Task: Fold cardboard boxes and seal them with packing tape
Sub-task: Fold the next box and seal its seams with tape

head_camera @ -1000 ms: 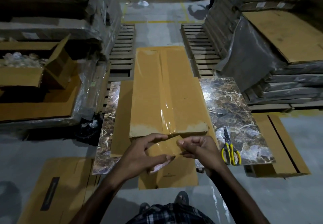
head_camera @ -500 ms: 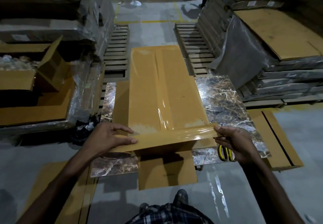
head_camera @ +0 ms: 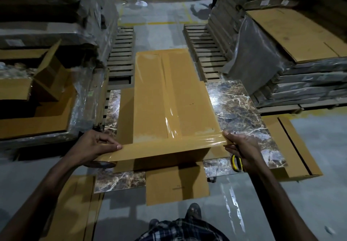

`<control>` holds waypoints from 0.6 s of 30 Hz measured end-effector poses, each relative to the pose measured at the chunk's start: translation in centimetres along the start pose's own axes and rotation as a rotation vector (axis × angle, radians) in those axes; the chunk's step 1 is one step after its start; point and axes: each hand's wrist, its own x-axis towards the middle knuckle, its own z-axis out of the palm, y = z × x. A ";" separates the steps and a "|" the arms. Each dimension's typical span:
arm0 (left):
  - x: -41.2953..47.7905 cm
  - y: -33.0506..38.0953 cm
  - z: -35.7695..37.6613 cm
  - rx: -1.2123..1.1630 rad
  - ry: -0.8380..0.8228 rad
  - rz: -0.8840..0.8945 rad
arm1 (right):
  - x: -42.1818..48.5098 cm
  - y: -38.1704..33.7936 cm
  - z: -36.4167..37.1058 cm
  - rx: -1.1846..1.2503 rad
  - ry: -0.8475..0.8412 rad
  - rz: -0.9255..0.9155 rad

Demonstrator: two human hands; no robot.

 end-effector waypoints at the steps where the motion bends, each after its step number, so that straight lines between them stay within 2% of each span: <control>1: 0.1 -0.1 0.0 -0.001 -0.008 0.001 | 0.0 0.1 0.1 -0.006 0.004 -0.003; 9: 0.5 -1.4 -0.3 -0.071 0.010 -0.011 | 0.4 0.7 0.6 -0.023 0.008 -0.018; 18: 1.8 -2.7 0.7 -0.021 -0.014 -0.077 | 1.2 1.7 0.6 -0.046 0.002 -0.002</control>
